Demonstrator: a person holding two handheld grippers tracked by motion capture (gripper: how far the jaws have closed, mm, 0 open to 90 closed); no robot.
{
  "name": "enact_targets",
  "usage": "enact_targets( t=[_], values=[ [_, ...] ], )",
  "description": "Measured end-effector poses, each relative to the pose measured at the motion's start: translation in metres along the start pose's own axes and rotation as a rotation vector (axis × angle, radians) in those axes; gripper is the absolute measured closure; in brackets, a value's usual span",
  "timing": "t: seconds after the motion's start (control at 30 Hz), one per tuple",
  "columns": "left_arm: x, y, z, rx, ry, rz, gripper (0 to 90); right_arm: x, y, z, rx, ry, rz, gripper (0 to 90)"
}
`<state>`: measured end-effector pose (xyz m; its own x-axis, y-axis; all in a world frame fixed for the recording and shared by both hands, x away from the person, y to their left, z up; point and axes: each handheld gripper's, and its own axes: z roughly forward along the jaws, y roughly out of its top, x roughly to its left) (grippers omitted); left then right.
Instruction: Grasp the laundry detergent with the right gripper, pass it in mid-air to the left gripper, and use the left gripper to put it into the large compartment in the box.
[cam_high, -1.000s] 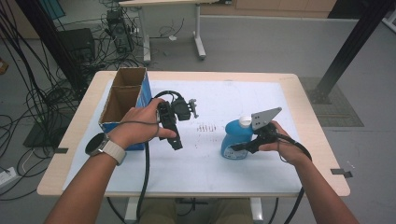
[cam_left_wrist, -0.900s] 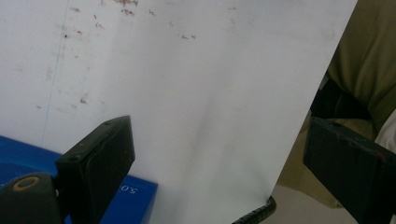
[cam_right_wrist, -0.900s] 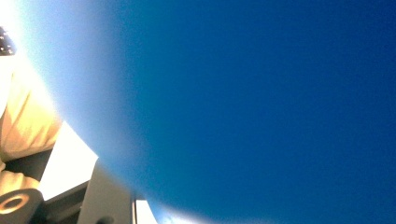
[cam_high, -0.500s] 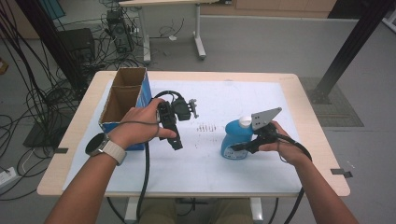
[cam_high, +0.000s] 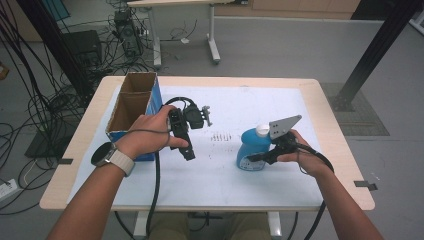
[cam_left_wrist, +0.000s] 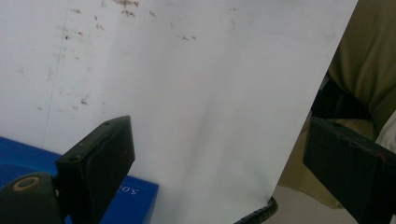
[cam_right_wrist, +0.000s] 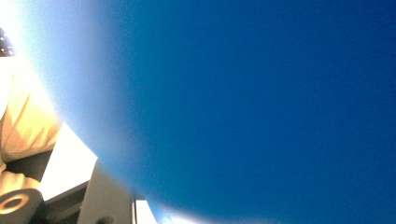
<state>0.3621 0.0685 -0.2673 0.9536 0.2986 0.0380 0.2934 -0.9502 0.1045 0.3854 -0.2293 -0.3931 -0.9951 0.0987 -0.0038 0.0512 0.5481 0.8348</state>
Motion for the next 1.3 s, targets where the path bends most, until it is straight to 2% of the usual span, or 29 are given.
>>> enact_targets(
  t=[0.73, 1.3],
  values=[
    [0.0008, -0.0023, -0.0031, -0.009, 0.003, 0.0, 9.4, 0.0002, 0.0007, 0.0001, 0.001, 0.001, -0.005, 44.2],
    [-0.0014, -0.0052, -0.0088, -0.015, 0.012, 0.004, 9.4, 0.0047, 0.0085, -0.0007, 0.033, 0.006, -0.023, 44.2]
  ],
)
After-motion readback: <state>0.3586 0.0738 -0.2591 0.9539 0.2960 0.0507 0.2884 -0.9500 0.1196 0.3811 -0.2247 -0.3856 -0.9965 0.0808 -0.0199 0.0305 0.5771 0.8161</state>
